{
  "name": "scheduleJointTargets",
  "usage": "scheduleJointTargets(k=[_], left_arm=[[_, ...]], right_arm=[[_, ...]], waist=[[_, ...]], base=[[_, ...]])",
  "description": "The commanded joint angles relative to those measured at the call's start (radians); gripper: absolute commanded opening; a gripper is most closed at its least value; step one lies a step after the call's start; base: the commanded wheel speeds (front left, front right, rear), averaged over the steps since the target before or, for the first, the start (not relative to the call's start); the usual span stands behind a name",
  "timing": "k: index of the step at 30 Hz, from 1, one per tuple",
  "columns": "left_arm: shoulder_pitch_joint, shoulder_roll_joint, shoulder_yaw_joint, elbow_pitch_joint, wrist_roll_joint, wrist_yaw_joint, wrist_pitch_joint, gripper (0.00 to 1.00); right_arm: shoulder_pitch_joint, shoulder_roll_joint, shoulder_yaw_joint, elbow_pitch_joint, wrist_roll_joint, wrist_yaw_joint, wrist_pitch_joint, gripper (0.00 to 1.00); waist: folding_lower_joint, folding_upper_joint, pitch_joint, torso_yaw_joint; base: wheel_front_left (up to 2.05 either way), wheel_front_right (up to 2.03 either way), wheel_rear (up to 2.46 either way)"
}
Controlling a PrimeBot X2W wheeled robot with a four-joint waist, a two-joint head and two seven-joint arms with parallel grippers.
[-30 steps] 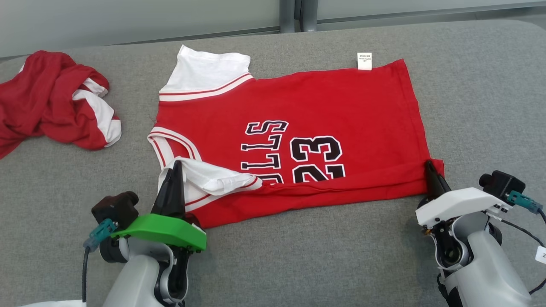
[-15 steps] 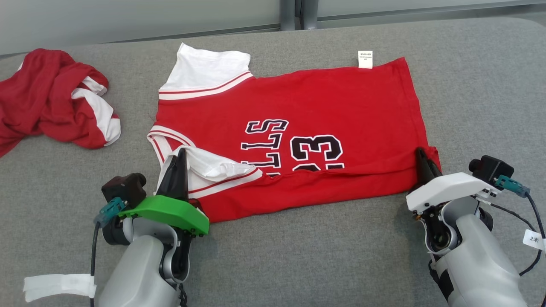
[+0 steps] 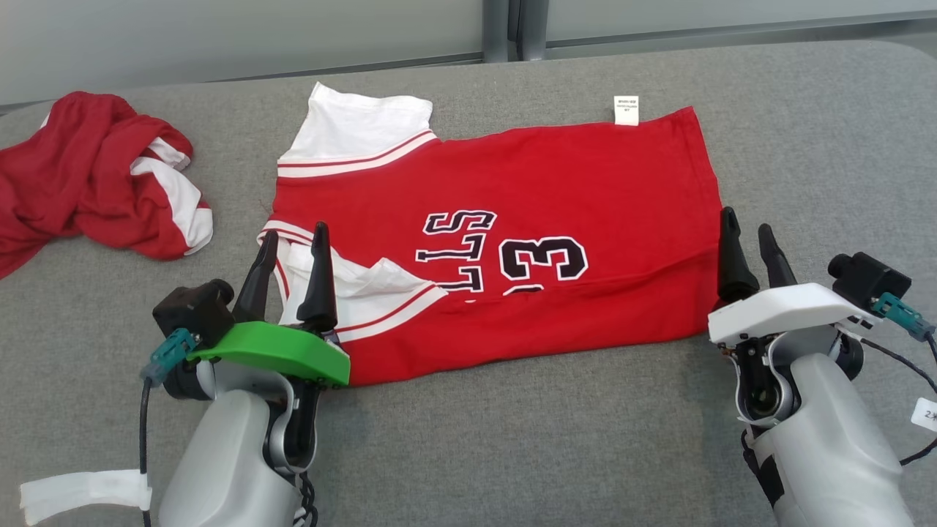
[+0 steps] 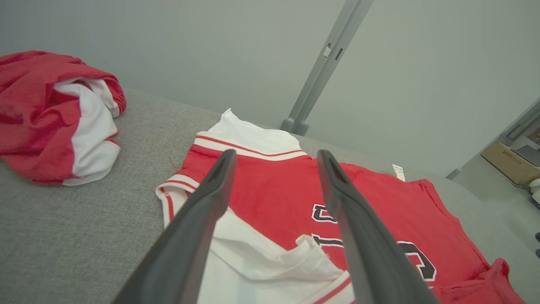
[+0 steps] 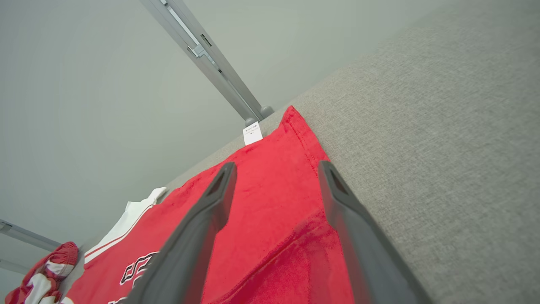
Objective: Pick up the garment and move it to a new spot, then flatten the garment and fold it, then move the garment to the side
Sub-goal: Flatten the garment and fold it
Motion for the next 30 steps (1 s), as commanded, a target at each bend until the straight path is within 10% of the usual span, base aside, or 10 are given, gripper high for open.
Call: scheduleJointTargets(k=[1, 30], left_arm=[[0.023, 0.000, 0.008, -0.013, 0.013, -0.008, -0.001, 1.00], [0.337, 0.025, 0.049, -0.142, -0.076, 0.102, 0.168, 1.00]], right_arm=[[0.019, -0.004, -0.008, -0.021, -0.018, 0.000, -0.005, 1.00], [0.275, -0.004, -0.080, -0.312, -0.098, 0.000, -0.010, 1.00]], waist=[[0.0000, 0.0102, -0.003, 0.000], [0.0000, 0.0102, -0.045, -0.003]], base=[[0.00, 0.00, 0.00], [0.00, 0.00, 0.00]])
